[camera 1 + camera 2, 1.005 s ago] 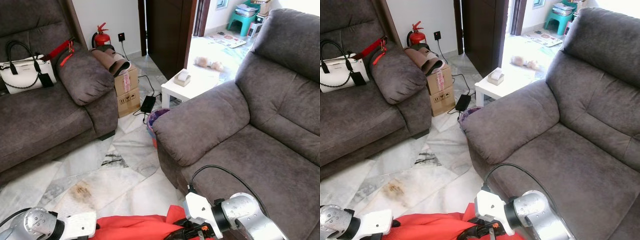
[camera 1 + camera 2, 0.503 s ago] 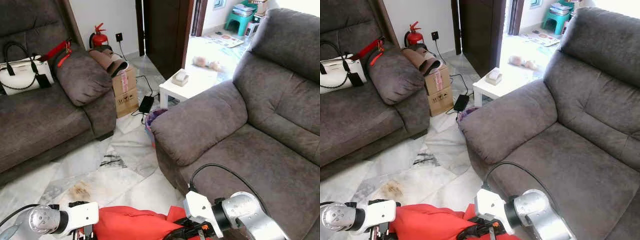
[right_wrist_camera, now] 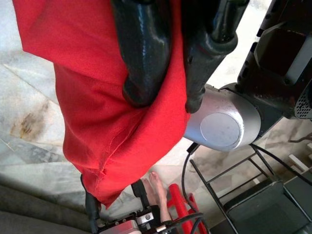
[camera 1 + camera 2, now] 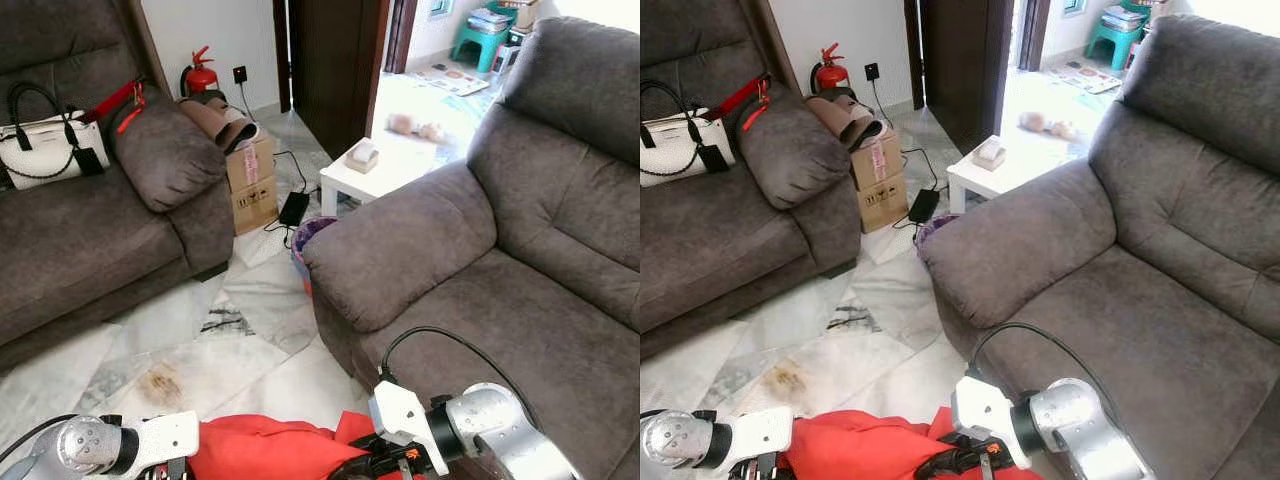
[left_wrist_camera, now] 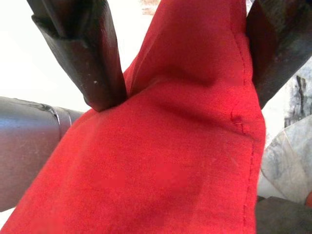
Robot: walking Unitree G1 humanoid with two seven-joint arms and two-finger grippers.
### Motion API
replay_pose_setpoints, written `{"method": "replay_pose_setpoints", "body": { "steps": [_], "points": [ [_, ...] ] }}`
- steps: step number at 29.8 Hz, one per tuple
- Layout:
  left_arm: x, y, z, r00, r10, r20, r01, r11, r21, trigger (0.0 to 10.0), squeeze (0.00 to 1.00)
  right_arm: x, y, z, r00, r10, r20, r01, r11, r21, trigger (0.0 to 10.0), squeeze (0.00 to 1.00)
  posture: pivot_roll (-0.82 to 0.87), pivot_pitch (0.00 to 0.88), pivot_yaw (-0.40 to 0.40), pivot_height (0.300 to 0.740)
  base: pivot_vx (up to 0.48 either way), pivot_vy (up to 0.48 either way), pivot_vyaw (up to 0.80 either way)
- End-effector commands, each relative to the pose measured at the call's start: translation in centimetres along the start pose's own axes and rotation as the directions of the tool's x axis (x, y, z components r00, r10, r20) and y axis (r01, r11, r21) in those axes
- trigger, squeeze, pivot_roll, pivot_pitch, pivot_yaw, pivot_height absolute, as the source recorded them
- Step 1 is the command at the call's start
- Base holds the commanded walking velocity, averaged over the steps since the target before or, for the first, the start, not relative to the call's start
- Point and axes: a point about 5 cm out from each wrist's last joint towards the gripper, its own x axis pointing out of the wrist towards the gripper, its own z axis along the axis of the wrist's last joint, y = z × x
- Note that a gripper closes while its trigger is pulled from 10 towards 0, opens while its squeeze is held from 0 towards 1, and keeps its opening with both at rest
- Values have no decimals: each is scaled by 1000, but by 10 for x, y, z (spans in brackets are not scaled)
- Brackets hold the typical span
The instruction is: Move the pillow to the sofa from floor
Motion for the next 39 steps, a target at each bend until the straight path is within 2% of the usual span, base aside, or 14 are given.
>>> {"method": "replay_pose_setpoints", "body": {
  "steps": [1, 8, 22, 31, 39],
  "points": [
    [-1, -3, -1, 1000, -29, -4, 29, 999, 19, 0, 0, 4, 3, 24, 995, 46, 83, -38, 995, -96, 10000, 0, 47, 119, 26, 740, 0, 0, 0],
    [-2, -4, -3, 998, -57, -31, 59, 997, 57, 0, 0, 4, 3, 25, 995, 44, 88, -36, 994, -98, 10000, 0, 45, 117, 25, 740, 0, 0, 0],
    [0, -12, -3, 997, -72, -25, 74, 996, 58, 0, 0, 4, 0, 19, 997, 18, 81, -11, 996, -85, 10000, 0, 53, 114, 23, 740, 0, 0, 0],
    [4, -10, 1, 998, -67, -8, 67, 996, 64, 0, 0, 4, -3, 16, 997, -7, 80, 13, 997, -74, 10000, 0, 50, 113, 23, 740, 0, 0, 0],
    [1, -6, 5, 999, -48, 3, 47, 996, 78, 0, 0, 3, -5, 12, 997, -29, 69, 34, 997, -69, 10000, 0, 53, 116, 22, 740, 0, 0, 0]
  ]
}}
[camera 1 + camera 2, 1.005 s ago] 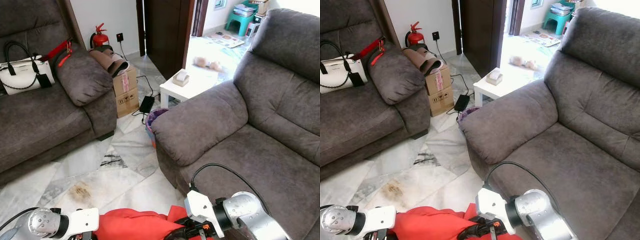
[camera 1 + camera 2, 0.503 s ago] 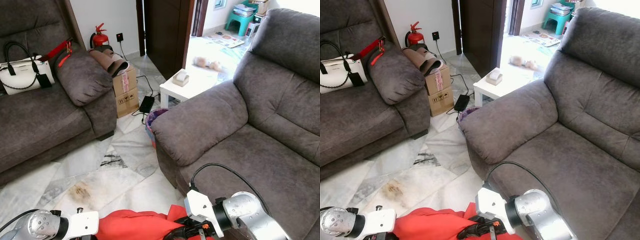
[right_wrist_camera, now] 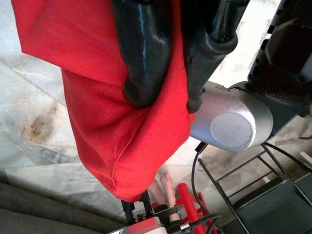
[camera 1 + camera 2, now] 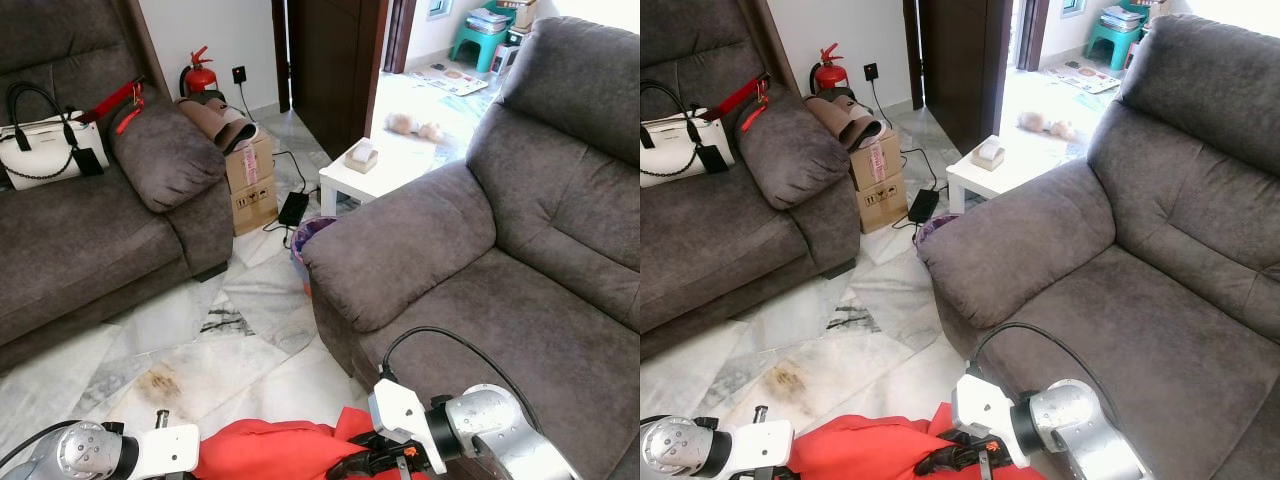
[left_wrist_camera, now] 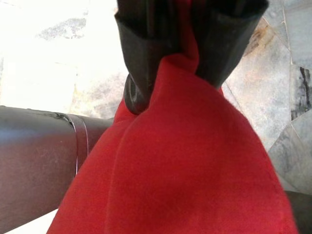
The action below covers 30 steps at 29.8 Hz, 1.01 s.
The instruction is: Move the pillow to the sofa from floor
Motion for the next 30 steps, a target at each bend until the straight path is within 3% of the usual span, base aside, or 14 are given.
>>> {"method": "replay_pose_setpoints", "body": {
  "steps": [1, 7, 9, 10, 11, 12, 14, 15, 17, 19, 21, 24, 27, 30],
  "points": [
    [0, 1, 4, 1000, -2, 13, 1, 1000, 29, 0, 0, 3, -2, 16, 998, 12, 66, -7, 998, -69, 10000, 0, 55, 116, 22, 740, 0, 0, 0],
    [-2, 13, 12, 995, 90, 51, -91, 996, 13, 0, 0, 5, -13, 13, 994, -88, 62, 93, 991, -92, 10000, 0, 55, 116, 22, 740, 0, 0, 0],
    [-2, 32, 18, 953, 290, 86, -287, 957, -43, 0, 0, 5, -18, 10, 985, -149, 87, 154, 986, -63, 10000, 0, 55, 114, 21, 740, 0, 0, 0],
    [-3, 41, 21, 921, 377, 97, -370, 926, -77, 1804, 0, 5, -21, 8, 979, -182, 92, 187, 981, -46, 10000, 0, 56, 114, 20, 740, 0, 0, 0],
    [-5, 56, 27, 843, 528, 106, -512, 847, -144, 10000, 0, 5, -27, 1, 961, -260, 99, 264, 964, -29, 10000, 0, 61, 114, 17, 740, 0, 0, 0],
    [-5, 56, 27, 843, 528, 106, -512, 847, -144, 10000, 0, 5, -27, 1, 961, -260, 99, 264, 964, -29, 10000, 0, 61, 114, 17, 740, 0, 0, 0],
    [-6, 64, 30, 782, 615, 106, -591, 784, -191, 10000, 0, 4, -34, -5, 931, -356, 77, 359, 933, -27, 10000, 0, 66, 114, 16, 740, 0, 0, 0],
    [-7, 70, 33, 705, 703, 94, -652, 695, -301, 10000, 0, 0, -46, -13, 868, -495, 30, 496, 868, -26, 10000, 0, 69, 115, 16, 740, 0, 0, 0],
    [-7, 72, 34, 681, 727, 88, -665, 664, -341, 10000, 0, -2, -49, -15, 845, -535, 16, 536, 844, -24, 10000, 0, 69, 115, 16, 740, 0, 0, 0],
    [-4, 76, 43, 493, 870, 35, -701, 420, -577, 10000, 0, -8, -66, -14, 652, -753, 89, 739, 658, 143, 10000, 0, 74, 114, 14, 740, 0, 0, 0],
    [-2, 74, 48, 421, 907, 11, -687, 327, -649, 10000, 0, -6, -68, -12, 587, -799, 131, 766, 600, 231, 10000, 0, 72, 112, 14, 740, 0, 0, 0],
    [0, 70, 53, 376, 927, -3, -678, 273, -682, 10000, 0, -6, -68, -13, 530, -835, 147, 788, 549, 280, 10000, 0, 73, 114, 13, 740, 0, 0, 0],
    [1, 64, 58, 311, 949, -52, -663, 178, -727, 10000, 0, -5, -70, -21, 415, -902, 116, 799, 423, 427, 10000, 0, 76, 116, 18, 740, 0, 0, 0],
    [3, 60, 64, 281, 958, -59, -646, 143, -750, 10000, 0, 2, -68, -24, 415, -904, 108, 773, 412, 482, 10000, 0, 76, 115, 17, 740, 0, 0, 0]
  ]
}}
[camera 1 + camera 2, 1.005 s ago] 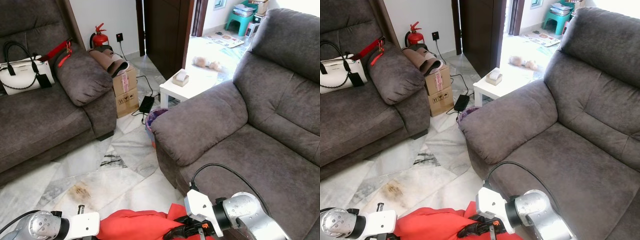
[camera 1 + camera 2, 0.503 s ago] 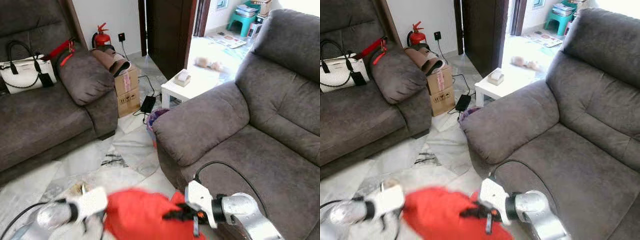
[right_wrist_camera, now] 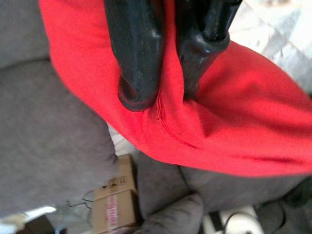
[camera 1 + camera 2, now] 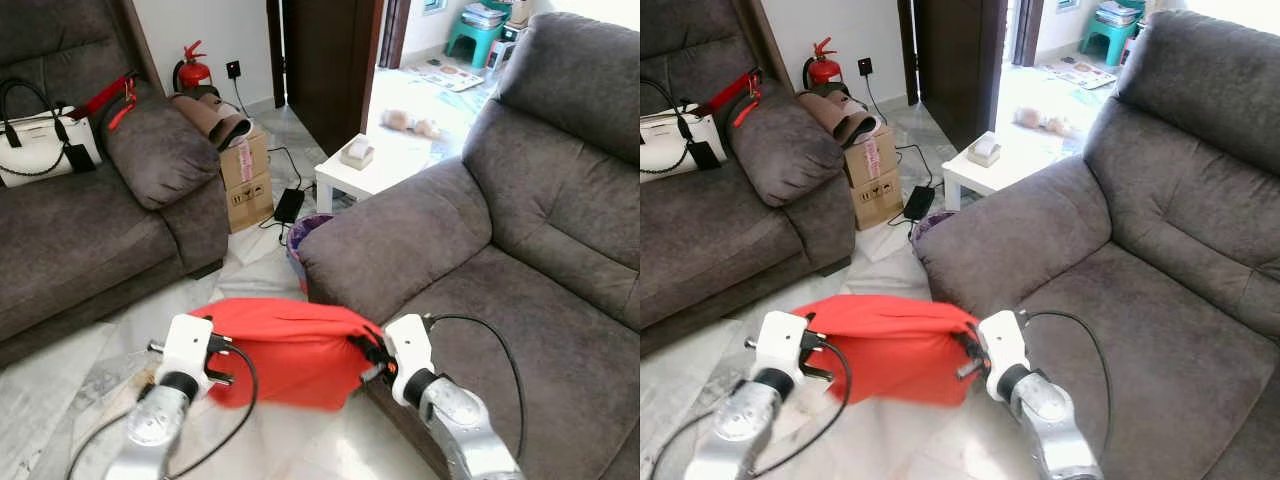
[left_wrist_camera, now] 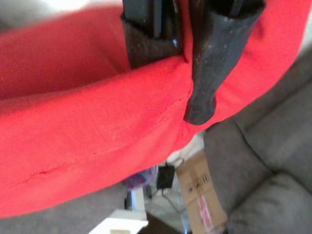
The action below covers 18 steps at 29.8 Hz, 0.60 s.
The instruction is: Move the pillow to the sofa from floor
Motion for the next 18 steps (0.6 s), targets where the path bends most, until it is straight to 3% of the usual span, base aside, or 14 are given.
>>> {"method": "replay_pose_setpoints", "body": {
  "steps": [1, 4, 8, 18],
  "points": [
    [0, 9, 20, 994, 64, 90, -61, 998, -28, 10000, 0, -2, -7, 1, 998, -53, 19, 53, 998, 31, 10000, 0, 76, 115, 17, 740, 0, 0, 0],
    [-2, 12, 21, 993, 86, 82, -85, 996, -20, 10000, 0, 2, -7, 6, 993, -105, 55, 101, 992, 70, 10000, 0, 77, 110, 14, 740, 0, 0, 0],
    [-4, 18, 22, 990, 107, 92, -106, 994, -24, 10000, 0, 6, -12, 11, 973, -213, 83, 195, 963, 187, 10000, 0, 74, 104, 27, 740, 0, 0, -800],
    [-3, 19, 22, 991, 111, 81, -110, 994, -13, 10000, 0, 8, -10, 7, 966, -248, 77, 228, 953, 200, 10000, 0, 67, 87, 25, 740, 0, 0, -800]
  ]
}}
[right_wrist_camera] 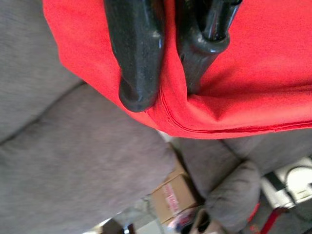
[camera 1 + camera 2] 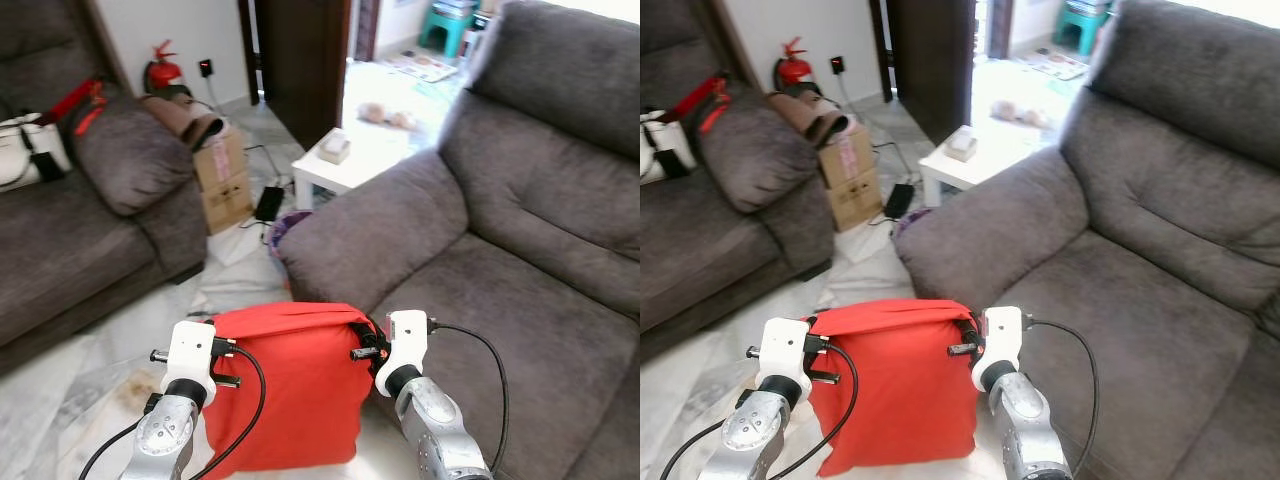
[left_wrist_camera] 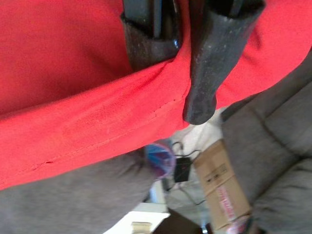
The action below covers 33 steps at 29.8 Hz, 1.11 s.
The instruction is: Move the pillow to the sofa from floor
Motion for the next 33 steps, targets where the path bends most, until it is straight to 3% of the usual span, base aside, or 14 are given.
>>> {"method": "replay_pose_setpoints", "body": {
  "steps": [1, 9, 12, 33],
  "points": [
    [1, 19, 11, 996, 80, 49, -81, 997, 7, 10000, 0, -4, -20, 9, 994, -96, 58, 95, 995, 20, 10000, 0, 67, 87, 25, 740, 0, 0, -800],
    [0, 22, 11, 995, 86, 46, -88, 995, 40, 10000, 0, -4, -23, 10, 994, -96, 56, 96, 995, -10, 10000, 0, 71, 80, 16, 740, 0, -186, -800],
    [1, 20, 11, 997, 67, 49, -68, 998, 18, 10000, 0, -2, -22, 11, 994, -98, 57, 99, 995, -13, 10000, 0, 73, 88, 12, 740, 0, -385, -800],
    [1, 19, 15, 996, 39, 75, -39, 999, -3, 10000, 0, -3, -33, 12, 989, -140, 48, 142, 990, -26, 10000, 0, 73, 110, -4, 740, 0, 0, -800]
  ]
}}
